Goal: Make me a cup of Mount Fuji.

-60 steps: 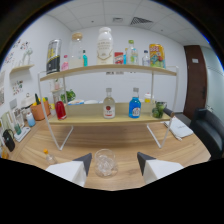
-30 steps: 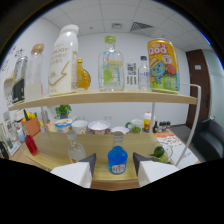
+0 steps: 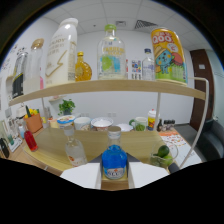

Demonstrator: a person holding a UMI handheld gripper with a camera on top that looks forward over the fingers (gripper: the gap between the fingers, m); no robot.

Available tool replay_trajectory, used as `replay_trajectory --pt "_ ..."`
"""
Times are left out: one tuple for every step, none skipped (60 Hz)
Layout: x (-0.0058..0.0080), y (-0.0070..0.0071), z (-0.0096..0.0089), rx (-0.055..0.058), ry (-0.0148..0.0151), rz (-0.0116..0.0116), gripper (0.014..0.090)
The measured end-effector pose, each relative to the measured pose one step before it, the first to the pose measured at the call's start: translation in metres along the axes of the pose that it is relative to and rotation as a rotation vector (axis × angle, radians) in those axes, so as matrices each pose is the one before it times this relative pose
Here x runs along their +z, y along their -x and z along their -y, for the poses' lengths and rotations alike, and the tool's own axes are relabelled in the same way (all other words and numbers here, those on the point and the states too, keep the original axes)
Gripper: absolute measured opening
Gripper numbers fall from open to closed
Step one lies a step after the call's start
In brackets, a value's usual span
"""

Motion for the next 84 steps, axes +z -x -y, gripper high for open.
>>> replay_trajectory --pt "-0.00376 0.00052 0.00111 -0.0011 -0.00384 0.00195 0.0358" --pt "-0.00399 0.00051 0.00114 0.0003 -0.00371 0.00136 0.0359" --pt "-0.00465 0.00032 0.00065 0.0020 -0.00382 0.00131 0.0360" --pt "-0.00402 -0.00045 0.00107 0.0040 -0.00424 -0.00114 0.0358" --pt "-0.00424 0.00036 0.00015 0.0053 -0.00225 0.00003 0.0359" --pt "-0.00435 0.00160 -0.00093 0.0066 0.00113 0.00178 0.0359" --pt "-0.00404 0.00103 -0.00162 0.0070 0.00240 0.00426 0.0358" --pt "-0.00389 0.00076 -0.00236 0.0090 0.00333 0.00255 0.0358" --pt "-0.00379 0.00010 -0.00287 0.0101 0.00397 -0.00060 0.0358" --pt "-0.00358 0.00007 -0.00391 0.0089 0.00583 -0.00166 0.0357" --pt "-0.00320 0.00031 -0.00500 0.0048 0.00927 -0.00003 0.0357" --pt "-0.00269 0.00052 -0.00605 0.0014 0.01185 0.00114 0.0358" --pt "-0.00218 -0.00016 -0.00650 0.0000 0.01152 -0.00194 0.0358" --pt "-0.00177 -0.00143 -0.00688 0.0011 0.00884 -0.00681 0.0357" --pt "-0.00186 -0.00134 -0.00668 0.0018 0.01032 -0.00814 0.0358" --pt "-0.00110 -0.00024 -0.00768 0.0024 0.01171 -0.00343 0.0357" --pt "-0.00098 0.00017 -0.00764 0.0038 0.01379 -0.00159 0.0357" --pt "-0.00084 -0.00061 -0.00742 0.0041 0.01260 -0.00409 0.0357" --pt "-0.00054 -0.00127 -0.00701 0.0038 0.01091 -0.00783 0.0356" --pt "-0.00036 -0.00179 -0.00723 0.0016 0.01157 -0.00988 0.0356" --pt "-0.00012 -0.00081 -0.00707 -0.0011 0.01291 -0.00773 0.0356" --pt "-0.00002 -0.00046 -0.00687 -0.0032 0.01342 -0.00410 0.0356" --pt "0.00032 -0.00124 -0.00566 -0.0055 0.01101 -0.00417 0.0356" --pt "0.00003 -0.00095 -0.00538 -0.0062 0.00878 -0.00723 0.0356" --pt "0.00005 -0.00048 -0.00457 -0.0085 0.00797 -0.00952 0.0355" --pt "0.00021 -0.00053 -0.00456 -0.0129 0.00635 -0.00821 0.0355" --pt "0.00046 0.00003 -0.00419 -0.0161 0.00780 -0.00453 0.0356" --pt "0.00057 0.00008 -0.00387 -0.0185 0.00675 -0.00379 0.0356" --pt "0.00044 -0.00028 -0.00313 -0.0197 0.00477 -0.00680 0.0356" --pt "0.00033 -0.00078 -0.00245 -0.0210 0.00288 -0.00944 0.0356" --pt "0.00047 -0.00102 -0.00214 -0.0239 0.00356 -0.00759 0.0355" --pt "0.00032 0.00058 -0.00225 -0.0266 0.00238 -0.00560 0.0355" --pt "0.00020 0.00059 -0.00165 -0.0303 0.00151 -0.00429 0.0354" --pt "0.00031 0.00045 -0.00197 -0.0333 0.00053 -0.00430 0.0356" --pt "0.00043 -0.00028 -0.00145 -0.0365 0.00031 -0.00906 0.0356" --pt "0.00029 -0.00079 -0.00069 -0.0404 0.00054 -0.01117 0.0356" --pt "-0.00008 -0.00086 -0.00036 -0.0426 0.00045 -0.01103 0.0355" --pt "0.00000 -0.00036 0.00008 -0.0440 -0.00156 -0.00855 0.0356" --pt "0.00005 -0.00027 0.00029 -0.0448 -0.00202 -0.00745 0.0355" --pt "0.00088 -0.00059 0.00125 -0.0447 -0.00226 -0.00680 0.0356" --pt "0.00005 -0.00063 0.00012 -0.0452 -0.00056 -0.00913 0.0355" --pt "-0.00026 -0.00067 -0.00025 -0.0458 0.00247 -0.01038 0.0355" --pt "0.00055 -0.00080 0.00043 -0.0493 0.00123 -0.00879 0.0355" --pt "0.00082 -0.00080 0.00031 -0.0521 0.00097 -0.00901 0.0356" --pt "0.00046 -0.00104 0.00041 -0.0527 0.00043 -0.01021 0.0355" --pt "0.00038 -0.00133 0.00100 -0.0520 -0.00139 -0.01078 0.0355" --pt "0.00074 -0.00131 0.00046 -0.0515 -0.00514 -0.01006 0.0355" --pt "-0.00015 -0.00059 0.00133 -0.0508 -0.00343 -0.00692 0.0355" --pt "-0.00093 -0.00008 0.00106 -0.0502 0.00015 -0.00606 0.0355" --pt "-0.00002 -0.00074 0.00088 -0.0515 -0.00156 -0.00756 0.0354" --pt "0.00026 -0.00105 0.00069 -0.0523 -0.00077 -0.00909 0.0352" --pt "0.00021 -0.00129 0.00078 -0.0518 -0.00250 -0.01009 0.0355" --pt "0.00012 -0.00104 0.00120 -0.0509 -0.00471 -0.00858 0.0354" --pt "0.00031 -0.00062 0.00153 -0.0507 -0.00498 -0.00720 0.0354" --pt "-0.00004 -0.00080 0.00107 -0.0501 -0.00364 -0.00661 0.0355" --pt "-0.00009 -0.00116 0.00107 -0.0477 -0.00350 -0.00768 0.0354" --pt "0.00200 -0.00149 0.00149 -0.0462 -0.00580 -0.01114 0.0354" --pt "-0.00052 -0.00037 0.00163 -0.0440 -0.00307 -0.00477 0.0354" --pt "-0.00096 0.00006 0.00003 -0.0440 -0.00375 -0.00709 0.0353" --pt "-0.00018 -0.00052 0.00066 -0.0419 -0.00072 -0.00494 0.0353" --pt "-0.00024 -0.00075 0.00043 -0.0403 0.00049 -0.00548 0.0353" --pt "0.00006 -0.00065 0.00043 -0.0405 0.00175 -0.00650 0.0353" --pt "0.00038 -0.00049 0.00014 -0.0411 0.00220 -0.00605 0.0353" --pt "0.00004 -0.00067 0.00058 -0.0400 0.00071 -0.00575 0.0352" --pt "0.00024 -0.00075 0.00098 -0.0371 -0.00247 -0.00584 0.0353" --pt "0.00377 -0.00111 0.00018 -0.0365 -0.00584 -0.00911 0.0354" --pt "0.00013 -0.00054 0.00083 -0.0330 -0.00087 -0.00211 0.0354" --pt "0.00227 0.00008 0.00031 -0.0353 0.00021 -0.00184 0.0355" --pt "-0.00287 0.00023 -0.00005 -0.0290 0.01200 0.00682 0.0354" --pt "-0.00002 -0.00029 -0.00066 -0.0277 0.00565 -0.00005 0.0354" --pt "0.00064 -0.00049 -0.00039 -0.0241 0.00406 -0.00136 0.0356" --pt "0.00062 0.00014 -0.00042 -0.0228 0.00551 0.00062 0.0355" --pt "0.00072 0.00051 -0.00097 -0.0210 0.00736 0.00305 0.0353" --pt "0.00052 0.00033 -0.00122 -0.0153 0.00648 0.00434 0.0355" --pt "0.00049 0.00043 -0.00092 -0.0085 0.00501 0.00451 0.0356" --pt "0.00327 0.00092 -0.00137 -0.0053 -0.00031 -0.00139 0.0355" --pt "-0.00024 -0.00017 0.00003 0.0024 0.00256 0.00456 0.0355" --pt "-0.00069 -0.00031 0.00025 0.0047 0.00137 0.00378 0.0355" --pt "-0.00234 0.00021 0.00165 0.0060 0.00046 0.00211 0.0353" --pt "-0.00074 -0.00060 0.00062 0.0028 -0.00075 -0.00022 0.0354" --pt "-0.00043 -0.00087 0.00058 -0.0017 -0.00042 -0.00061 0.0355" --pt "-0.00028 -0.00075 0.00054 -0.0056 -0.00017 -0.00120 0.0355" --pt "-0.00042 -0.00104 0.00086 -0.0067 -0.00088 -0.00239 0.0355" --pt "-0.00023 -0.00099 0.00085 -0.0050 -0.00255 -0.00255 0.0358"
